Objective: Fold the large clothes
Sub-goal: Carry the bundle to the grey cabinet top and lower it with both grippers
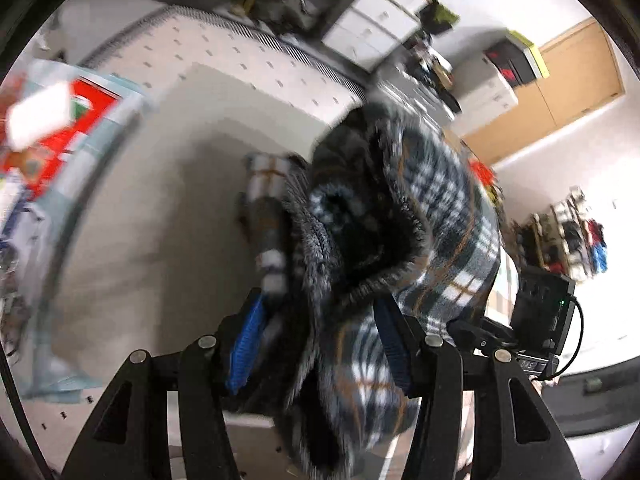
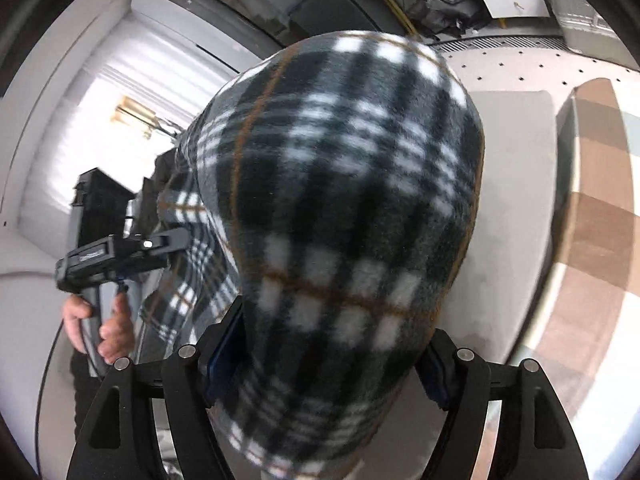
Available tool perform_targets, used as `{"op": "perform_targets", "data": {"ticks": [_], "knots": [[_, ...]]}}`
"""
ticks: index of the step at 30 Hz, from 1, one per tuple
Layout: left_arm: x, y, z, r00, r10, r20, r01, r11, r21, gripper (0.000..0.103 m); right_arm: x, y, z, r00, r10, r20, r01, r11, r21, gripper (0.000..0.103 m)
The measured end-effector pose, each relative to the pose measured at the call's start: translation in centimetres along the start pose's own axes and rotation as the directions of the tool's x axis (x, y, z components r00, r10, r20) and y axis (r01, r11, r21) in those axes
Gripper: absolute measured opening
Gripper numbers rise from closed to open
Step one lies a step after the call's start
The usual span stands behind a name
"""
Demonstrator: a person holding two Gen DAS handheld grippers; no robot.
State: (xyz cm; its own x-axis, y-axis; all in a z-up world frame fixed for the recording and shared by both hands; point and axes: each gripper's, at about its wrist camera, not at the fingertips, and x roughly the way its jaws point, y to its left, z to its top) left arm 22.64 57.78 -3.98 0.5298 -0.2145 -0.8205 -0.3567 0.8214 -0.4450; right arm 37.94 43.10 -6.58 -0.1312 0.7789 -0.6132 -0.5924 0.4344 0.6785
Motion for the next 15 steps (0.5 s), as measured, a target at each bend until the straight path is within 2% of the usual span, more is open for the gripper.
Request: {"op": "perform_targets", "data": {"ticks": [4,5,8,9,11,13,15], "knots": [[-5.4,-0.4,-1.6,0.985,-0.018,0.172,0.019,1.0,0.0,0.049,-1.4,1.2,0.1,0.996,-0.084,-0.013,0.083,0.996,-0.04,0.078],[-5.9,-1.2,-2.1,0.98,-0.033,0.194,0.03,0.999,0.021,0.05,-2.4,1.8,0.1,0.991,-0.137,0.007,0.137,0.987,-0.08,0.079],[-5.4,-4.1,-4.2,0.977,-0.066,0.205,0.046,0.994,0.1,0.05,-5.8,3.3,0.2,0.964,-0.227,0.137,0.249,0.952,-0.179,0.08],[-4.7,-5.1,-5.0,0.976,-0.084,0.2,0.057,0.989,0.137,0.05,-7.1,3.9,0.7,0.948,-0.255,0.192,0.293,0.935,-0.202,0.083],[-2.9,-5.5,-6.3,0.98,-0.1,0.175,0.068,0.981,0.182,0.05,-8.4,5.4,1.3,0.93,-0.28,0.238,0.335,0.912,-0.236,0.086],[-0.7,-5.9,-7.2,0.986,-0.072,0.148,0.04,0.977,0.208,0.05,-8.4,8.1,2.4,0.925,-0.275,0.262,0.35,0.885,-0.307,0.088],[1.6,-5.0,-7.7,0.984,0.006,0.18,-0.042,0.98,0.193,0.05,-6.5,10.6,2.6,0.923,-0.292,0.251,0.373,0.837,-0.399,0.092]]}}
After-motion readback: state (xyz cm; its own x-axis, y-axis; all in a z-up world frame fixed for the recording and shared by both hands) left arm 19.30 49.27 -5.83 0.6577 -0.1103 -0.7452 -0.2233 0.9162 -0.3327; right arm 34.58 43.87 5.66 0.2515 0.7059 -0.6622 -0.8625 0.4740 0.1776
